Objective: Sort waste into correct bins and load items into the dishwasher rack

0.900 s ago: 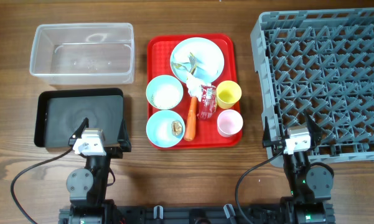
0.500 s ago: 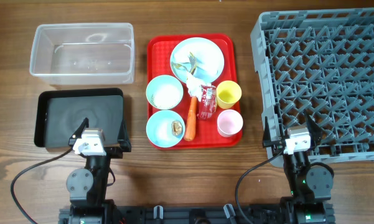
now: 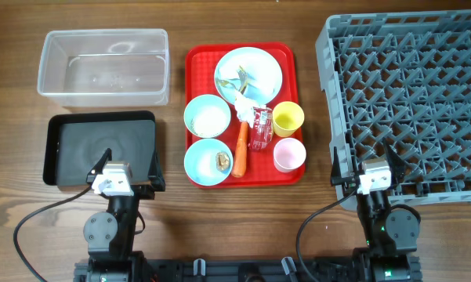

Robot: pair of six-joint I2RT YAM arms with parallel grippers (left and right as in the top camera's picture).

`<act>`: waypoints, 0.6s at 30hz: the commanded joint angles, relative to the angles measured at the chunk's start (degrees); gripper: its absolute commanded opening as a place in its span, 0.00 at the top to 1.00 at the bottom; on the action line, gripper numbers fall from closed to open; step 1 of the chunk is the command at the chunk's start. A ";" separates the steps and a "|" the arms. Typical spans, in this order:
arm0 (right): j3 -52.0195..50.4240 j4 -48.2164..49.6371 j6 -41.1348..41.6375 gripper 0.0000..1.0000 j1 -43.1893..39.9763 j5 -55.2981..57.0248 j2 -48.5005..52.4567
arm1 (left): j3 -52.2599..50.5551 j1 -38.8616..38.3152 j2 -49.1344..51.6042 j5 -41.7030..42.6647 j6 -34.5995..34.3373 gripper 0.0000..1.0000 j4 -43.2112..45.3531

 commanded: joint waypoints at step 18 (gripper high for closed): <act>-0.15 0.81 -4.96 0.00 0.20 0.61 -0.20 | -0.42 0.52 -0.42 -0.94 -0.15 0.00 0.09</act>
